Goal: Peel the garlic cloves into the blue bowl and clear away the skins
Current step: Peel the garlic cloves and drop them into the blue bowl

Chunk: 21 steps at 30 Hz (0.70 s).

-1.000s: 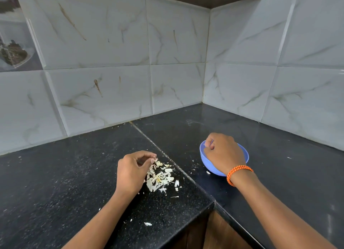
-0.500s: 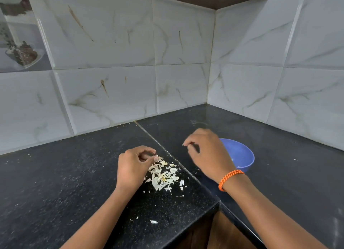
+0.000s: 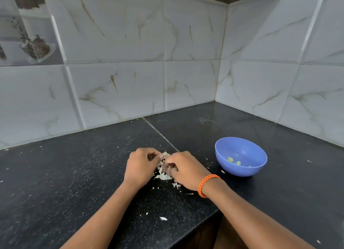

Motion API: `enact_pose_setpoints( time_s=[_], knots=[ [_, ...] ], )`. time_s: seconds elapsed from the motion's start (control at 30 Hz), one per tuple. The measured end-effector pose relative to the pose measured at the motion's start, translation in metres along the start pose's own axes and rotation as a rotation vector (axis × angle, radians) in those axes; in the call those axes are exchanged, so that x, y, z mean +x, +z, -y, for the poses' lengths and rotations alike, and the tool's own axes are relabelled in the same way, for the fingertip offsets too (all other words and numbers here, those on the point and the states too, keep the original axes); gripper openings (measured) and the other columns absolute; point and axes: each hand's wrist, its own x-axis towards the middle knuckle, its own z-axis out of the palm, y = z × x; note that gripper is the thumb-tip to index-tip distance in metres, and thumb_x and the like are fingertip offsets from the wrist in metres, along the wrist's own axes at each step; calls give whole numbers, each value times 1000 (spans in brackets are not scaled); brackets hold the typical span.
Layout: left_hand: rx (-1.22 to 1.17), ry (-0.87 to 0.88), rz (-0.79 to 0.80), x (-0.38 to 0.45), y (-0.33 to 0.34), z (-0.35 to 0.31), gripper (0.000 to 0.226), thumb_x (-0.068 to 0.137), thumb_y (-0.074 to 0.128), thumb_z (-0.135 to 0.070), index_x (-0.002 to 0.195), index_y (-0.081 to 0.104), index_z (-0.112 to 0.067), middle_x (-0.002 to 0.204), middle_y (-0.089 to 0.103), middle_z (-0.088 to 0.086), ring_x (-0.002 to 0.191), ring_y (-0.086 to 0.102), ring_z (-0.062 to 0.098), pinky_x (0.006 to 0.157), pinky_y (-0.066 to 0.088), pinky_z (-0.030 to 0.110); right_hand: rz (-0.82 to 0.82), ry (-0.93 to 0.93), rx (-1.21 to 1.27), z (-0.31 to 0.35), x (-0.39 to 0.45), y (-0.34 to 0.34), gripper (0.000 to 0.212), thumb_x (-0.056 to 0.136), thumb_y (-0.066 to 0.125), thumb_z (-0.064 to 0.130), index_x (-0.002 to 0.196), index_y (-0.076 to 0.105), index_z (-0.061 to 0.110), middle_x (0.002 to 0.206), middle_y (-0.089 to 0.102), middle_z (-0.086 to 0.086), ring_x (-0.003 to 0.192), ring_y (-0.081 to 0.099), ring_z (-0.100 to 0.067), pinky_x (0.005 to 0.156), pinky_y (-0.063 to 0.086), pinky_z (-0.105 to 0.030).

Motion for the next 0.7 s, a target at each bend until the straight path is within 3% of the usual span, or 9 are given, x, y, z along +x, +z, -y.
enact_pose_setpoints(
  time_s=[0.07, 0.17, 0.27, 0.4, 0.47, 0.53, 0.7],
  knots=[
    [2, 5, 9, 1, 0, 1, 17, 97, 77, -24, 83, 84, -32, 71, 75, -19, 68, 68, 2, 61, 46, 18, -54, 18, 102, -2, 3, -4, 19, 100, 66, 12, 96, 80, 25, 88, 73, 4, 66, 63, -5, 61, 49, -17],
    [-26, 35, 25, 0, 0, 1, 17, 98, 77, -20, 95, 84, -35, 80, 77, -19, 75, 69, 3, 69, 51, 21, -164, 56, 239, -10, 6, -9, 16, 96, 71, 13, 92, 81, 25, 88, 75, 8, 75, 69, -4, 68, 54, -17],
    [-29, 77, 51, -1, 0, 1, 26, 98, 75, -12, 104, 84, -35, 89, 78, -23, 83, 72, 2, 79, 57, 24, -182, 82, 357, -19, 5, -11, 14, 94, 74, 11, 91, 81, 22, 85, 76, 10, 76, 70, -1, 70, 57, -17],
    [121, 53, 25, 3, 0, 11, 45, 93, 69, 1, 100, 81, -42, 98, 76, -26, 104, 70, 6, 90, 62, 37, -227, 55, 378, -28, -5, -8, 20, 90, 73, 7, 86, 78, 26, 86, 77, 12, 77, 70, -6, 69, 56, -21],
    [182, 3, 12, 1, -1, 12, 41, 92, 73, -3, 97, 81, -43, 103, 75, -24, 107, 69, 8, 90, 62, 39, -234, 25, 387, -32, -11, -5, 23, 89, 72, 6, 86, 76, 28, 87, 76, 13, 68, 64, -8, 64, 54, -24],
    [210, -39, -4, -2, -1, 11, 28, 93, 79, -15, 93, 81, -43, 105, 76, -20, 100, 68, 8, 86, 62, 39, -239, -3, 382, -36, -17, -2, 24, 90, 72, 8, 87, 75, 32, 88, 73, 13, 64, 55, -5, 63, 46, -19],
    [257, -43, -11, -6, 2, 6, 13, 96, 76, -35, 89, 78, -45, 99, 71, -18, 93, 63, 5, 79, 59, 37, -276, -45, 342, -40, -20, 3, 21, 96, 69, 15, 95, 71, 36, 90, 65, 13, 75, 55, -10, 69, 47, -23]
  ],
)
